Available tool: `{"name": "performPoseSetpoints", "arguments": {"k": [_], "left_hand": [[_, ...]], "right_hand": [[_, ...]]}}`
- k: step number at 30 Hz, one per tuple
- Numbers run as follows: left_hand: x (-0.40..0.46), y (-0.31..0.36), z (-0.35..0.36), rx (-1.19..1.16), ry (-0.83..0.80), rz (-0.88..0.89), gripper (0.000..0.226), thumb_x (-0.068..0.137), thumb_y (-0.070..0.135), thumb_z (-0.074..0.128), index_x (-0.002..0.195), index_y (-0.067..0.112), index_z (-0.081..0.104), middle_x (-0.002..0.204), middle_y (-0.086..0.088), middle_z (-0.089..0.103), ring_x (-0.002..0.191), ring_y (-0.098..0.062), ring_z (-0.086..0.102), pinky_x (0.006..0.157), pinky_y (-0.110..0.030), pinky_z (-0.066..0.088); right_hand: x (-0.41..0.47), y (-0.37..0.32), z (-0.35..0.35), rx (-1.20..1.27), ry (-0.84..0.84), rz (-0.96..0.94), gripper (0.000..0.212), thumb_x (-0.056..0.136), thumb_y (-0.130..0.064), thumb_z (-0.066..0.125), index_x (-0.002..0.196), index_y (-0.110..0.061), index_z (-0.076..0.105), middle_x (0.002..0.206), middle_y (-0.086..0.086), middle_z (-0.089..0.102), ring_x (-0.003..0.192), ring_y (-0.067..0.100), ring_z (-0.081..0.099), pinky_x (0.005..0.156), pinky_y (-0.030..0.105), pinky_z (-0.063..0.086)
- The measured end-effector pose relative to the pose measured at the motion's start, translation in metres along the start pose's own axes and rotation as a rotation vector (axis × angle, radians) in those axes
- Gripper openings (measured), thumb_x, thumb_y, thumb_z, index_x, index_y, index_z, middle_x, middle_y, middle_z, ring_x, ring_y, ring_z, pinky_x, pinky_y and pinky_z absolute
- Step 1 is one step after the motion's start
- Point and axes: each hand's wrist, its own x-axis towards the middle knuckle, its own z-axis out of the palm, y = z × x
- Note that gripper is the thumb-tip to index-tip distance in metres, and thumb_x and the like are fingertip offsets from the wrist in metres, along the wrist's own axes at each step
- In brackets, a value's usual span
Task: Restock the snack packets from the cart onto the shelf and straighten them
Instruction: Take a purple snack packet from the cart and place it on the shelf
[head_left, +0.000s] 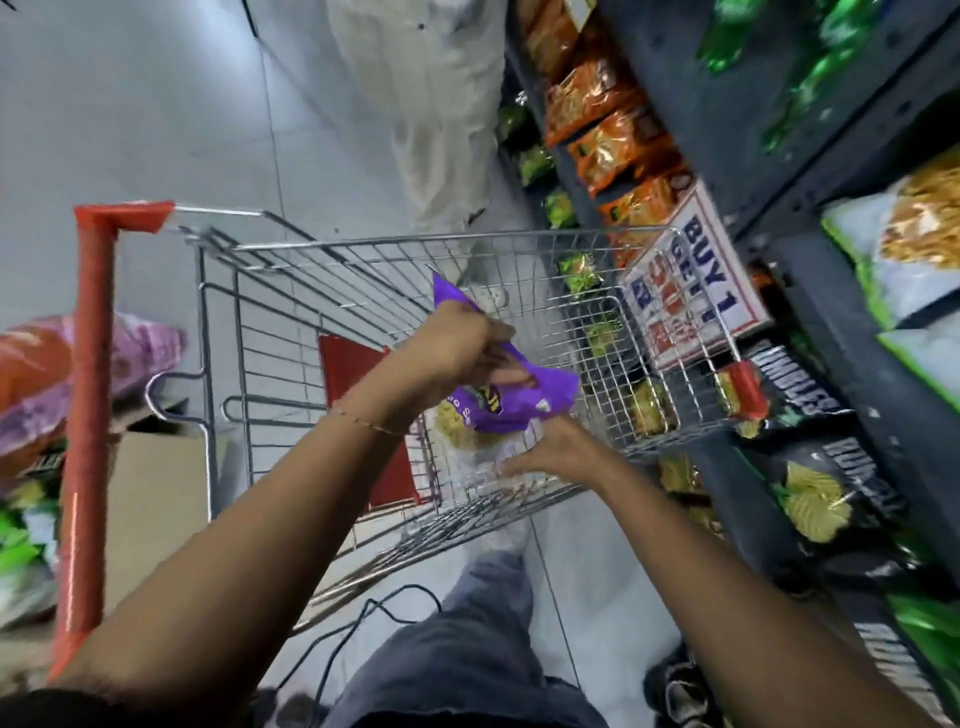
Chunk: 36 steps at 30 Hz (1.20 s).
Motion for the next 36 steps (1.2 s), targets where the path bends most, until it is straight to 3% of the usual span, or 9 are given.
{"name": "performPoseSetpoints", "arguments": {"k": [3,6,10,13,17,20,25,30,36], "left_hand": [[-0.043,0.048,0.013,-0.238,-0.168,0.101,0.009,0.093,-0.002,0.046,0.092,-0.011,0.05,0.058,-0.027,0.066,0.053,-0.031,0.072,0.056,-0.029,0.062],[-0.088,0.091,0.029,-0.375,-0.288,0.289,0.017,0.093,-0.002,0.045,0.081,-0.012,0.052,0.056,-0.03,0.067,0.057,-0.034,0.073,0.06,-0.027,0.063],[-0.148,0.138,0.052,-0.35,-0.448,0.561,0.037,0.099,0.022,0.044,0.088,-0.009,0.062,0.074,-0.02,0.075,0.07,-0.026,0.076,0.066,-0.026,0.063],[-0.18,0.158,0.059,-0.335,-0.291,0.876,0.041,0.099,0.034,0.043,0.08,0.008,0.067,0.075,-0.009,0.077,0.068,-0.021,0.075,0.056,-0.026,0.06],[-0.168,0.166,0.087,-0.276,0.015,1.291,0.009,0.089,0.026,0.064,0.092,0.018,0.065,0.087,-0.001,0.071,0.074,-0.011,0.064,0.07,-0.027,0.051],[-0.16,0.182,0.136,-0.158,-0.236,1.269,0.046,0.081,0.033,0.069,0.121,0.015,0.056,0.116,0.0,0.067,0.104,-0.006,0.063,0.091,-0.021,0.049],[-0.191,0.22,0.224,-0.11,-0.64,1.329,0.053,0.073,0.033,0.069,0.122,0.018,0.054,0.118,0.008,0.066,0.107,-0.002,0.062,0.097,-0.018,0.047],[-0.195,0.244,0.312,-0.055,-0.677,1.322,0.068,0.065,0.046,0.077,0.121,0.013,0.057,0.121,-0.009,0.068,0.117,-0.025,0.062,0.106,-0.049,0.045],[-0.172,0.255,0.388,0.036,-0.735,1.243,0.068,0.059,0.064,0.076,0.109,0.02,0.062,0.112,-0.003,0.073,0.108,-0.019,0.067,0.101,-0.05,0.049]], "right_hand": [[-0.017,-0.015,-0.01,0.258,0.218,-0.187,0.08,0.057,0.012,0.087,0.127,0.006,0.048,0.089,-0.019,0.075,0.084,-0.019,0.064,0.079,0.008,0.053],[-0.032,-0.03,-0.02,0.355,0.422,-0.353,0.102,0.05,-0.005,0.096,0.136,-0.015,0.041,0.126,0.003,0.065,0.112,0.006,0.065,0.095,0.035,0.057],[-0.087,-0.077,-0.057,0.397,0.735,-0.611,0.097,0.046,-0.018,0.099,0.13,-0.025,0.05,0.129,0.015,0.064,0.121,0.031,0.062,0.1,0.058,0.05],[-0.143,-0.111,-0.089,0.371,0.884,-0.673,0.095,0.045,-0.008,0.096,0.128,-0.008,0.049,0.122,0.003,0.066,0.114,0.007,0.065,0.099,0.03,0.054],[-0.234,-0.142,-0.135,0.325,1.082,-0.732,0.086,0.048,-0.021,0.098,0.122,-0.022,0.053,0.116,0.003,0.073,0.109,0.021,0.07,0.089,0.036,0.059],[-0.299,-0.158,-0.169,0.277,1.19,-0.808,0.08,0.055,0.004,0.09,0.122,-0.017,0.053,0.11,-0.007,0.075,0.102,0.007,0.071,0.082,0.02,0.056],[-0.391,-0.164,-0.206,0.181,1.457,-0.863,0.08,0.054,0.007,0.089,0.116,-0.023,0.049,0.114,-0.003,0.069,0.094,-0.005,0.067,0.076,0.009,0.052],[-0.444,-0.131,-0.245,0.207,1.581,-0.757,0.066,0.056,0.009,0.088,0.109,-0.019,0.06,0.095,-0.012,0.078,0.088,-0.003,0.071,0.074,0.014,0.056],[-0.463,-0.099,-0.291,0.238,1.647,-0.59,0.068,0.053,0.008,0.09,0.111,-0.009,0.061,0.093,-0.004,0.078,0.084,0.006,0.074,0.069,0.02,0.059]]}}
